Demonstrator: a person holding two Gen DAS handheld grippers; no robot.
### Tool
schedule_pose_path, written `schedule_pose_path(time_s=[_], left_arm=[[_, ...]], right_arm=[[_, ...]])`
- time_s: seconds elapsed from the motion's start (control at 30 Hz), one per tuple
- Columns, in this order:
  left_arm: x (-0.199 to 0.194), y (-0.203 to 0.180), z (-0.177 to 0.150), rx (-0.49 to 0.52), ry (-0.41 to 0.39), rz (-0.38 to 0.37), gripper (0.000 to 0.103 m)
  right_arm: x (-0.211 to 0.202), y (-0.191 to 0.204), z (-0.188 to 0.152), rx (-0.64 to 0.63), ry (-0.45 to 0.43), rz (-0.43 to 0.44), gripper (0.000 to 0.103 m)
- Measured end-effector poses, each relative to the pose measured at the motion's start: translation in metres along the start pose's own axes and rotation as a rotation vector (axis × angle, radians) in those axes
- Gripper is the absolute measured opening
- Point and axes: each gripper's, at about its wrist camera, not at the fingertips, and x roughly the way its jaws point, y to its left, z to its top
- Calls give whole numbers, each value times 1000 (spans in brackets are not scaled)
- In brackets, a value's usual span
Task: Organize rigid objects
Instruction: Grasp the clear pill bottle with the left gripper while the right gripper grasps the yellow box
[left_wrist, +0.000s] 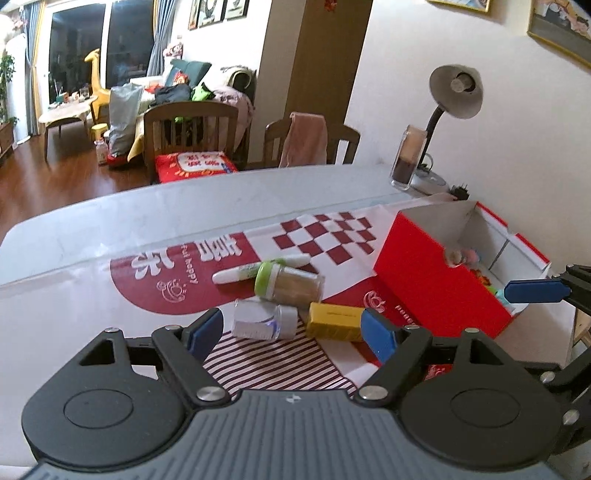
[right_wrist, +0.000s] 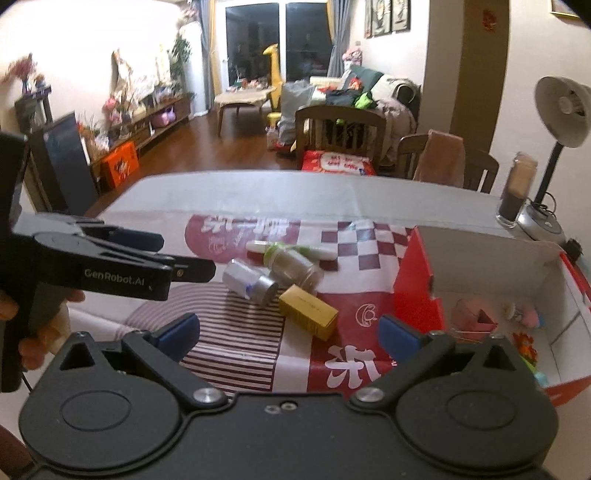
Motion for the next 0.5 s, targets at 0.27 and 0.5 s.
schedule_pose_path(time_s=[0.27,0.5], left_arm=[[42,9,-7,-4,64,23,82],[86,10,-5,-5,116,42,82]], right_arm=[[55,0,-5,-101,51,-3,102],[102,-7,-2,-147,103,-19,100]])
